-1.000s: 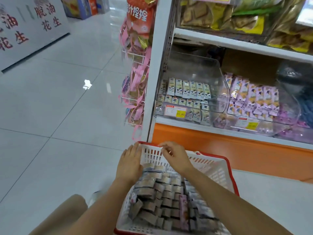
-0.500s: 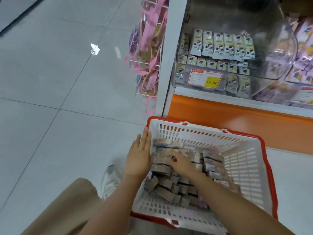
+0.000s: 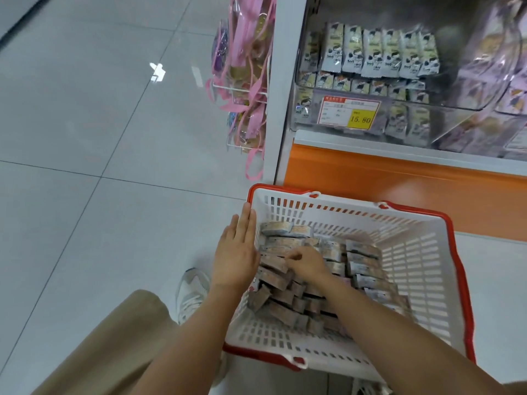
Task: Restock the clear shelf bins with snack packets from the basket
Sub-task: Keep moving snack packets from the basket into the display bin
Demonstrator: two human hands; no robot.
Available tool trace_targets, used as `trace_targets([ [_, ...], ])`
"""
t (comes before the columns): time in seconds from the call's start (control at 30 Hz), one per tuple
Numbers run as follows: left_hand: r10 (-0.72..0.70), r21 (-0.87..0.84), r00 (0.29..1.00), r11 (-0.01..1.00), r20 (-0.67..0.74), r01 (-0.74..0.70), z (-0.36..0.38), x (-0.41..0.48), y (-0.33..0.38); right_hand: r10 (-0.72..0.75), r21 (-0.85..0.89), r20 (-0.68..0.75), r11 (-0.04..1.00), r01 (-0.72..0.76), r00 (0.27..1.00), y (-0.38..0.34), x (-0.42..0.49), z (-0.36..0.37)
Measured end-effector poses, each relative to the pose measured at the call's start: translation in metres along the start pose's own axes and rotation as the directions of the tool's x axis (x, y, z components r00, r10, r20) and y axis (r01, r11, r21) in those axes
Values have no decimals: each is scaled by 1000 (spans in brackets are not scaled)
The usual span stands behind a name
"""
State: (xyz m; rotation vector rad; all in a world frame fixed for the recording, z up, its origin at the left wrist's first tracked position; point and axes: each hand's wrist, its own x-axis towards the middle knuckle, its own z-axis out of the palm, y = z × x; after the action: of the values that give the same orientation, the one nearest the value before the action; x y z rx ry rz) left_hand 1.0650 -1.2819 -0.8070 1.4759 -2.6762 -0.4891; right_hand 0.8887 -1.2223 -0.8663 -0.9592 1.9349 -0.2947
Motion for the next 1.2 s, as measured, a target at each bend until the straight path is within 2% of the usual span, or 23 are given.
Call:
trace_targets([
  [0.17, -22, 178, 999, 984, 34, 15, -5, 0, 4, 8, 233, 75, 972, -26, 997, -25, -20, -49],
  [0.27, 56, 153, 998, 987, -23, -52, -9, -1, 7, -6, 359, 103, 933, -31, 995, -44, -37, -81],
  [0.43, 316, -118, 949, 942, 4, -313, -33, 12, 41, -82, 461, 125, 887, 15, 989, -74, -66, -118],
  [0.47, 318, -199, 948, 928, -22, -316, -42, 14, 50, -107, 477, 108, 878, 43, 988, -80, -73, -124],
  [0.53, 229, -436, 973, 873, -31, -220, -58, 20, 63, -183, 526, 40, 840, 135, 982, -89, -88, -137],
  [0.6, 133, -676, 991, 730, -4, -101, -75, 21, 76, -255, 572, -51, 785, 238, 966, -94, -100, -147],
  [0.67, 15, -859, 1000, 512, 21, 11, -92, 23, 86, -292, 516, -139, 794, 321, 946, -94, -111, -156],
  [0.73, -101, -956, 989, 263, 109, 132, -108, 27, 91, -346, 415, -192, 819, 396, 918, -91, -121, -159],
  [0.8, -120, -971, 968, 68, 222, 231, -121, 31, 94, -406, 324, -210, 830, 455, 890, -87, -130, -160],
  [0.93, -71, -970, 971, -91, 230, 224, -141, 29, 104, -499, 259, -234, 795, 549, 834, -82, -145, -156],
  [1.0, -44, -973, 978, -122, 205, 198, -150, 26, 110, -533, 232, -276, 771, 593, 800, -83, -152, -156],
  [1.07, -48, -978, 980, -88, 193, 188, -154, 27, 114, -561, 197, -326, 747, 635, 761, -84, -157, -158],
  [1.13, -85, -985, 984, 64, 156, 162, -159, 32, 117, -570, 190, -378, 724, 664, 730, -88, -162, -163],
  [1.2, -107, -945, 994, 323, 26, 60, -164, 38, 117, -562, 194, -444, 700, 687, 698, -94, -166, -174],
])
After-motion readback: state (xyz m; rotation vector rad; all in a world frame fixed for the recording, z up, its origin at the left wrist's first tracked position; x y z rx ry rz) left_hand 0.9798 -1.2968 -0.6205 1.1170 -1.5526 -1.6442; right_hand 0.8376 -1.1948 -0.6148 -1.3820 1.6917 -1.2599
